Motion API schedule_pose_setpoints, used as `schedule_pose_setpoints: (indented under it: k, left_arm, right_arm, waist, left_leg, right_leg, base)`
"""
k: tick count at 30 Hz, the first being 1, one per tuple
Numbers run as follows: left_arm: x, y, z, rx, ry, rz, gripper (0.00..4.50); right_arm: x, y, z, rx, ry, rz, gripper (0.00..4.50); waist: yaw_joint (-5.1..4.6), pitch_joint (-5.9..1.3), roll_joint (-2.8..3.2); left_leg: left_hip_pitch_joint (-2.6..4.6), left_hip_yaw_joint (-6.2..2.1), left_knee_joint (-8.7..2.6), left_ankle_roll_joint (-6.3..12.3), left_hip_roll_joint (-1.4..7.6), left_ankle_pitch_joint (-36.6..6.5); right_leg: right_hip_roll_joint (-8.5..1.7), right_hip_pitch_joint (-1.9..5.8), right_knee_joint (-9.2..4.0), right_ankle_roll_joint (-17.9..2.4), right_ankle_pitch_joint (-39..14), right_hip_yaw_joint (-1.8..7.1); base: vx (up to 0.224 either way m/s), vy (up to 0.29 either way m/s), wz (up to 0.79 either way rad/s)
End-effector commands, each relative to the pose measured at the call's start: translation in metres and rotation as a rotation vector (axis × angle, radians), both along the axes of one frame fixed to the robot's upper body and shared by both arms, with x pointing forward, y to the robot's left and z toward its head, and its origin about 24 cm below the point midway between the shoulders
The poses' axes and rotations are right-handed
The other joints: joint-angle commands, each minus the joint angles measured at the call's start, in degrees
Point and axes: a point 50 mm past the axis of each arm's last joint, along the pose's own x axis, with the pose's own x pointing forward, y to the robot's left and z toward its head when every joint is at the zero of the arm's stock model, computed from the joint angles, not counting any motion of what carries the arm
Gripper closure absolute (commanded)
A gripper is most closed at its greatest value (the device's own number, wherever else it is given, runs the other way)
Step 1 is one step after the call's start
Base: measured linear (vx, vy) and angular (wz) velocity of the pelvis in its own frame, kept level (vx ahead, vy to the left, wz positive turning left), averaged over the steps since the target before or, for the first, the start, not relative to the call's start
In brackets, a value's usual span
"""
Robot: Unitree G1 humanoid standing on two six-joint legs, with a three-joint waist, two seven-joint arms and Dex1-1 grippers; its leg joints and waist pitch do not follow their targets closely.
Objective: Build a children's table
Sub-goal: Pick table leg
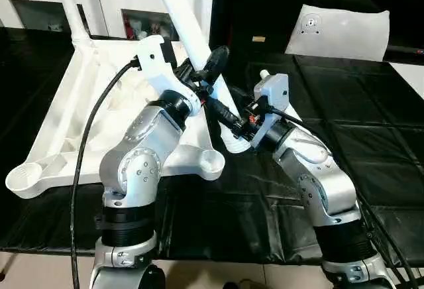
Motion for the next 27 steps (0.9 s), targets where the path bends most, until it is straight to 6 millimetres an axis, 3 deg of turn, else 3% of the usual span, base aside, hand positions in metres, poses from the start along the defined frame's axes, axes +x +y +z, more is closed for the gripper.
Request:
schedule_pose_setpoints:
  k: [1, 6, 8, 15, 23, 27]
  left_arm:
    - [0.001, 0.003, 0.003, -0.004, -0.014, 0.011, 1.5]
    - [-0.004, 0.003, 0.002, 0.131, -0.104, -0.069, 1.5]
    - [-0.004, 0.006, 0.0, 0.184, -0.116, -0.071, 1.5]
    - [-0.005, 0.028, -0.005, 0.333, -0.216, -0.131, 1.61]
    - [-0.007, 0.027, -0.004, 0.291, -0.235, -0.168, 2.04]
    - [-0.003, 0.028, -0.001, 0.036, -0.122, -0.149, 2.31]
  right_arm:
    - [0.002, -0.006, 0.004, 0.001, -0.027, -0.022, 2.64]
    - [0.001, -0.005, 0.003, 0.007, -0.024, 0.001, 2.64]
    - [0.0, -0.005, 0.003, 0.011, -0.023, 0.01, 2.64]
    - [-0.002, -0.007, 0.002, 0.021, -0.023, 0.04, 2.64]
    - [-0.002, -0.007, 0.002, 0.018, -0.028, 0.051, 2.64]
    - [-0.002, -0.007, 0.003, 0.022, -0.029, 0.051, 2.64]
  waist:
    - [-0.21, -3.54, 0.13]
    - [-0.2, -3.56, 0.15]
    - [-0.2, -3.59, 0.43]
    - [-0.25, -3.57, 0.64]
    - [-0.29, -3.54, 0.72]
    - [-0.34, -3.6, 0.56]
  left_leg:
    - [-0.64, 0.54, -4.27, 2.68, 1.76, -4.5]
    - [-0.69, 0.49, -4.34, 2.87, 1.73, -4.17]
    - [-0.5, 0.39, -4.39, 2.84, 1.8, -4.05]
    - [-0.32, 0.51, -4.52, 1.86, 1.96, -3.75]
    - [-0.35, 0.56, -4.55, 0.98, 1.9, -4.72]
    - [-0.47, 0.76, -4.32, 0.58, 1.79, -4.65]
  right_leg:
    - [-3.39, 3.86, -4.07, -7.73, -13.1, 2.51]
    - [-3.4, 3.87, -3.98, -7.4, -13.22, 2.52]
    - [-3.39, 3.74, -3.91, -7.1, -13.27, 2.47]
    - [-3.56, 3.82, -3.55, -9.01, -10.75, 2.63]
    - [-3.52, 3.88, -3.55, -8.99, -11.57, 2.68]
    - [-3.46, 4.0, -3.28, -9.73, -11.12, 2.74]
  base:
    - [0.0, 0.0, 0.0]
    - [0.0, 0.0, 0.0]
    - [0.0, 0.0, 0.0]
    - [0.0, 0.0, 0.0]
    - [0.0, 0.0, 0.0]
    - [0.0, 0.0, 0.0]
